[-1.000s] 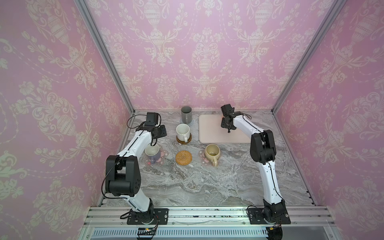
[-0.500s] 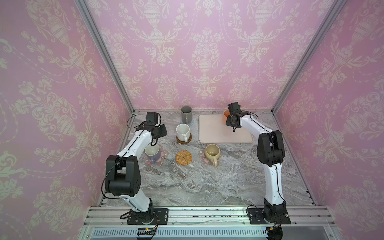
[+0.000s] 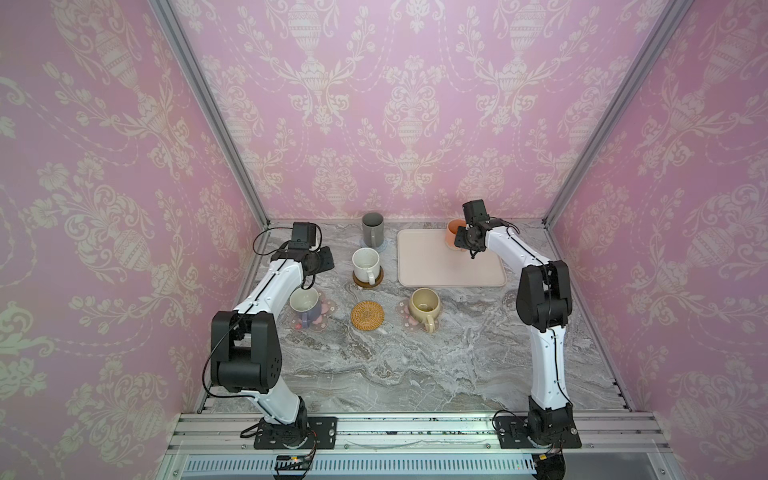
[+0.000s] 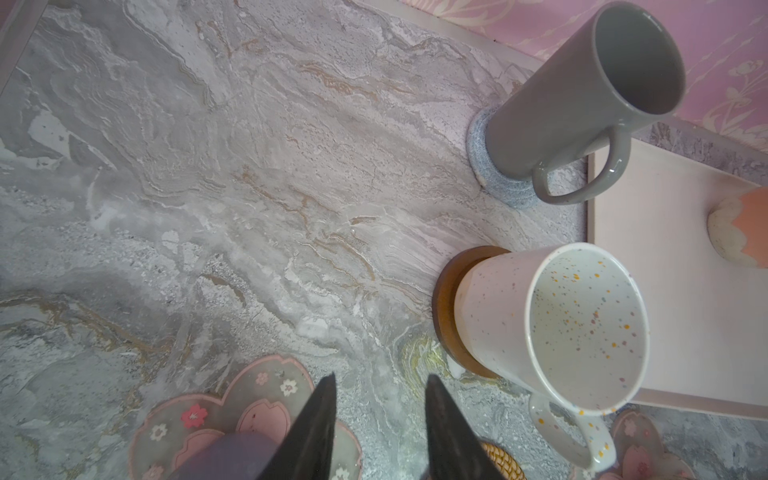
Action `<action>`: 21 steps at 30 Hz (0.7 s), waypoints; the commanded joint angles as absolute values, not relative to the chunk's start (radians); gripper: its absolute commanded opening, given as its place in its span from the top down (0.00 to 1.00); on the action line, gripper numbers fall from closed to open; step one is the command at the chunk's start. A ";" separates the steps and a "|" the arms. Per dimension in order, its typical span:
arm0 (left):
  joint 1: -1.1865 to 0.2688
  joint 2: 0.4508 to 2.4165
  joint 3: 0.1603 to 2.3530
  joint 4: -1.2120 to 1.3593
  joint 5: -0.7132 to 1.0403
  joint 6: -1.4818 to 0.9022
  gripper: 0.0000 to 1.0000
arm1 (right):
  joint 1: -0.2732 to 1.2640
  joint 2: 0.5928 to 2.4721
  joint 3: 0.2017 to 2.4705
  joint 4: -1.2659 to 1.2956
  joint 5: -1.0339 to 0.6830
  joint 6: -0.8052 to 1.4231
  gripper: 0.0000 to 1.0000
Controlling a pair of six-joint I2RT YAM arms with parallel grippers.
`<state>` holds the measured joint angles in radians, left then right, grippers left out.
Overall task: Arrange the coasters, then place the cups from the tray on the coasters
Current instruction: 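Close the right gripper on the orange mug's handle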
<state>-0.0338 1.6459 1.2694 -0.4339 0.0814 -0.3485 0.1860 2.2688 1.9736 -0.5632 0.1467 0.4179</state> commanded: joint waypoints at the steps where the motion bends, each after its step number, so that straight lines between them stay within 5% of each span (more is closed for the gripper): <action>1: -0.027 1.662 1.302 -0.442 0.098 -0.374 0.61 | 0.179 2.312 2.021 -0.584 0.122 0.388 0.56; 21: -0.029 1.669 1.306 -0.442 0.092 -0.392 0.61 | 0.173 2.371 2.076 -0.596 0.110 0.351 0.63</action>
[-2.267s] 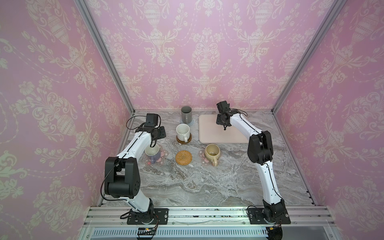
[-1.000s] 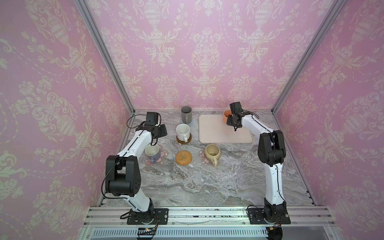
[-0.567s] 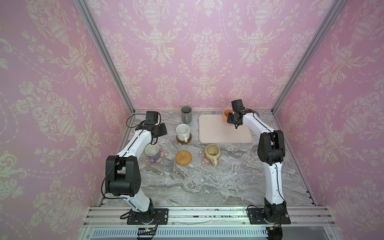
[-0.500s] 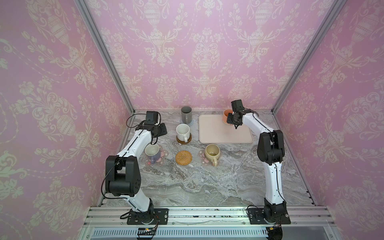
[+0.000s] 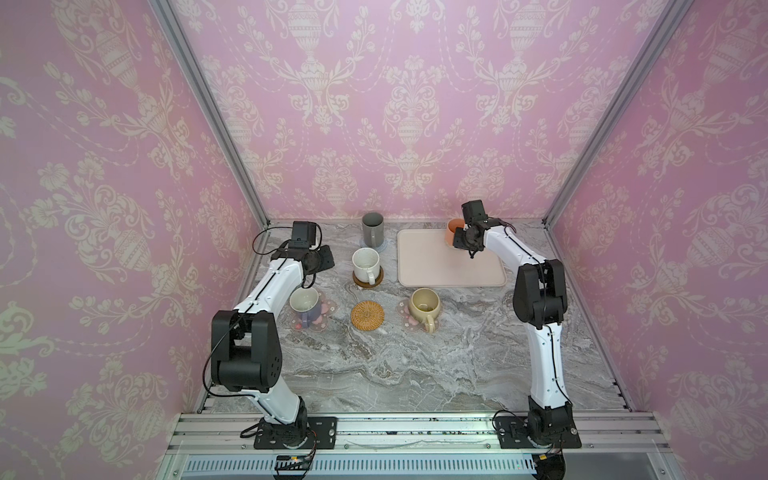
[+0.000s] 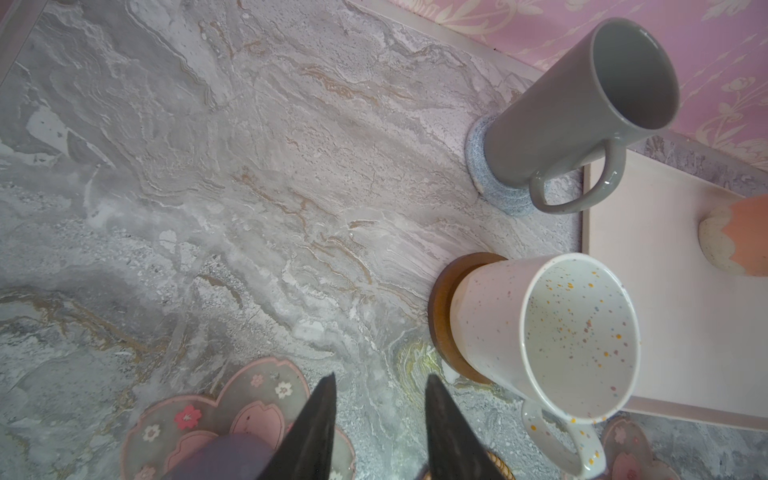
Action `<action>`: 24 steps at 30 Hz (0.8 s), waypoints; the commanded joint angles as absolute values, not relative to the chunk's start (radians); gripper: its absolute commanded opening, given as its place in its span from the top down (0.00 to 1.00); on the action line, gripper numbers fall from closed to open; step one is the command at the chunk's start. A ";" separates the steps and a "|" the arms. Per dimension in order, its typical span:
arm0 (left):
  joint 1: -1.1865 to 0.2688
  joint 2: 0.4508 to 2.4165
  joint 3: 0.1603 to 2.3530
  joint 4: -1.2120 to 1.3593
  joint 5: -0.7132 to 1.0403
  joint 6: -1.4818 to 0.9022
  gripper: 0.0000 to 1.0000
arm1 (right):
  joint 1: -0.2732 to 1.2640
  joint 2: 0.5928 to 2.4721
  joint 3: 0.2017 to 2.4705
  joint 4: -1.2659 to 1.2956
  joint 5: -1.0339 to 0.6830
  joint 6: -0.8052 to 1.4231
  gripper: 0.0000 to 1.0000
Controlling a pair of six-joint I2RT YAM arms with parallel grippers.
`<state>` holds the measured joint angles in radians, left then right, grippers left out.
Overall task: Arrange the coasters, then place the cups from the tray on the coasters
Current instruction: 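Close the right gripper on the orange mug's handle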
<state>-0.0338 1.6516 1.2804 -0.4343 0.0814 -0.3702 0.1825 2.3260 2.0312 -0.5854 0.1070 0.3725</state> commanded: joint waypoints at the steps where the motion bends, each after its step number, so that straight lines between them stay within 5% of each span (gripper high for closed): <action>1: -0.029 1.668 1.307 -0.442 0.091 -0.391 0.61 | 0.172 2.379 2.085 -0.606 0.109 0.352 0.63; 11: -0.029 1.664 1.310 -0.446 0.083 -0.391 0.61 | 0.169 2.386 2.086 -0.600 0.112 0.354 0.70; 24: -0.030 1.666 1.306 -0.446 0.087 -0.399 0.61 | 0.169 2.357 2.079 -0.566 0.121 0.354 0.65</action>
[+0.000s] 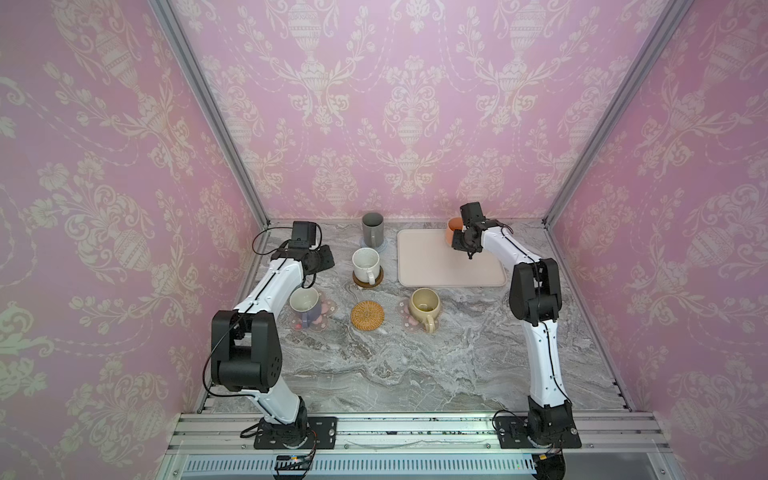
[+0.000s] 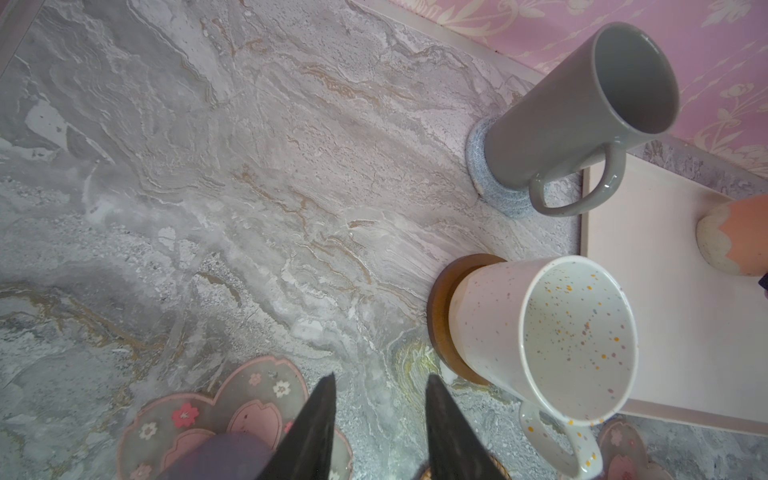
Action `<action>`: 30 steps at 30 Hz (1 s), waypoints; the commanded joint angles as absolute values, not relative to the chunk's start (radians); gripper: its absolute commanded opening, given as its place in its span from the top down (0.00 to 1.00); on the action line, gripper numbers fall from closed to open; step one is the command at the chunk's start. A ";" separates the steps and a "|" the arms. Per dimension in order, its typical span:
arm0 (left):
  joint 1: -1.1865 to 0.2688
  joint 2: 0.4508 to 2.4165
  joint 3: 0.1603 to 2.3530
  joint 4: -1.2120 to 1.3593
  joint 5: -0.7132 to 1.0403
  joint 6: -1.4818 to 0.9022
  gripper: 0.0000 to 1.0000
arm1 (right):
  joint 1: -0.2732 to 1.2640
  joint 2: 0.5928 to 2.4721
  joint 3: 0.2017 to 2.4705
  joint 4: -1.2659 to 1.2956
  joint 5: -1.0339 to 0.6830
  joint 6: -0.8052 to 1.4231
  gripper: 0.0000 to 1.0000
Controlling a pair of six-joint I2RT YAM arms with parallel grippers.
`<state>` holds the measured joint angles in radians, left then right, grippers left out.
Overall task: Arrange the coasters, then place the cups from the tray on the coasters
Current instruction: 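Close the right gripper on the orange mug's handle, then lift the orange mug off the tray with the right gripper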
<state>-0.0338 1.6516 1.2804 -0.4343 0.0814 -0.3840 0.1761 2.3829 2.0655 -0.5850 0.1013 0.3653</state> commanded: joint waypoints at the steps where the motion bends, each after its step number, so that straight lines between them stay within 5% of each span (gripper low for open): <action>1: -0.029 1.667 1.306 -0.446 0.087 -0.399 0.61 | 0.169 2.357 2.079 -0.564 0.120 0.355 0.65; 19: -0.032 1.679 1.313 -0.444 0.096 -0.405 0.61 | 0.170 2.329 2.073 -0.548 0.146 0.324 0.73; 30: -0.033 1.662 1.315 -0.455 0.100 -0.407 0.61 | 0.175 2.304 2.048 -0.575 0.129 0.303 0.93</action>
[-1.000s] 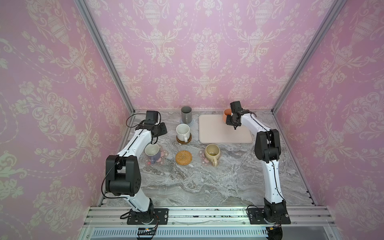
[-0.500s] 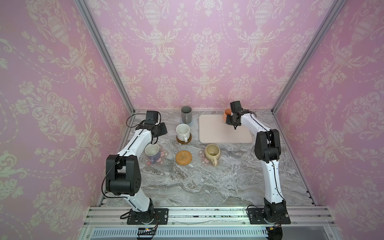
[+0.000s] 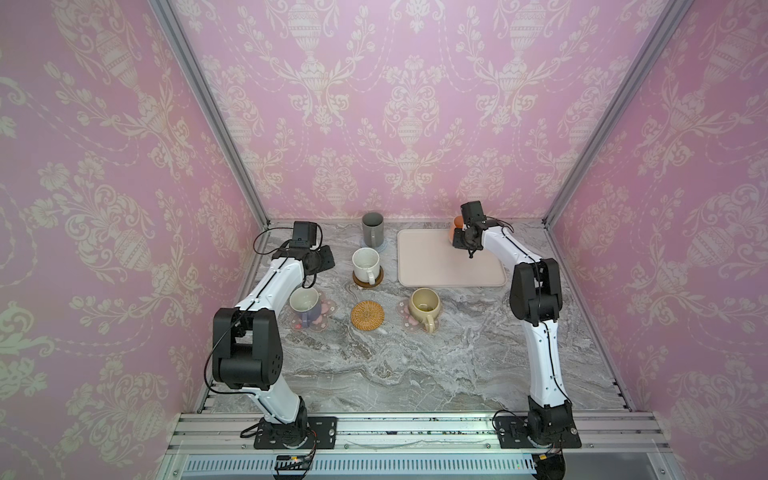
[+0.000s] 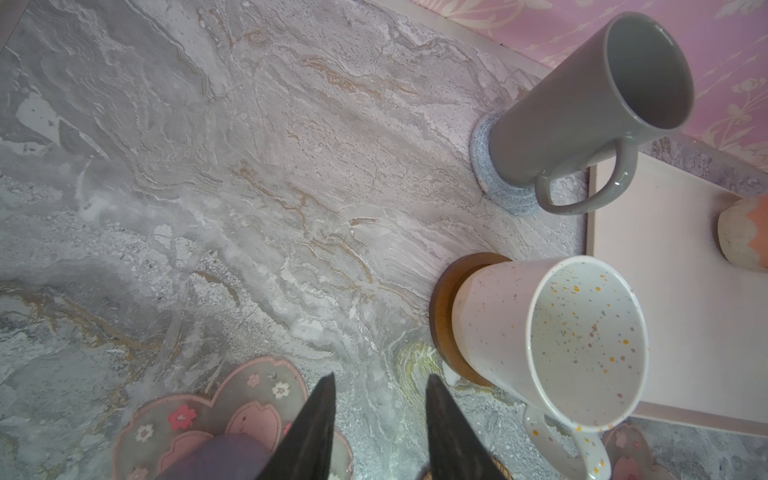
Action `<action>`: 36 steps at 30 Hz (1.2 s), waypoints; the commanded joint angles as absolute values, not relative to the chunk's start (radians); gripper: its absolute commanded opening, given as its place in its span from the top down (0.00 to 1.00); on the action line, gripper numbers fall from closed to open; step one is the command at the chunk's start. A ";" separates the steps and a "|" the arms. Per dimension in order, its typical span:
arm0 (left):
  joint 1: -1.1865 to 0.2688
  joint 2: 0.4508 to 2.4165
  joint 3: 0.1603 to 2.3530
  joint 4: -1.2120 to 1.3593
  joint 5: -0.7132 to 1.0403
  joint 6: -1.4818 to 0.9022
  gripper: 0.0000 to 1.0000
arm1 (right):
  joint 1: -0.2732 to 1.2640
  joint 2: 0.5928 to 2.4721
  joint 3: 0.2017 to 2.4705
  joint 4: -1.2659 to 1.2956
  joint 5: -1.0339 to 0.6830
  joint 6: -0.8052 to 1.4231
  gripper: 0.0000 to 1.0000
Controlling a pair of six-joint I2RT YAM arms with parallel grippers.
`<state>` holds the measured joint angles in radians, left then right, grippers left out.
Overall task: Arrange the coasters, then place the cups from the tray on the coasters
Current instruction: 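Lift the orange mug off the tray with the right gripper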
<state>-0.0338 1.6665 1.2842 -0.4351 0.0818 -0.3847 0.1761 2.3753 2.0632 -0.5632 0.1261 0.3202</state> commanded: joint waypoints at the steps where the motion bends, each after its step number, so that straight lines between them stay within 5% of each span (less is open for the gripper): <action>1: -0.033 1.658 1.313 -0.456 0.101 -0.408 0.61 | 0.176 2.295 2.039 -0.577 0.126 0.301 0.94; 14: -0.037 1.530 1.245 -0.475 0.097 -0.416 0.61 | 0.225 2.021 1.583 -0.494 0.066 0.320 0.94; 21: -0.038 1.457 1.217 -0.496 0.095 -0.422 0.61 | 0.261 1.890 1.314 -0.464 0.056 0.328 0.83; 29: -0.041 1.396 1.191 -0.499 0.101 -0.442 0.60 | 0.261 1.819 1.258 -0.462 0.051 0.339 0.63; 36: -0.046 1.354 1.172 -0.516 0.092 -0.445 0.60 | 0.261 1.807 1.301 -0.467 0.050 0.333 0.62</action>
<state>-0.0368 1.3872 1.1900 -0.4816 0.0834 -0.4294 0.2615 1.8408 1.2697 -0.4534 0.0555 0.3252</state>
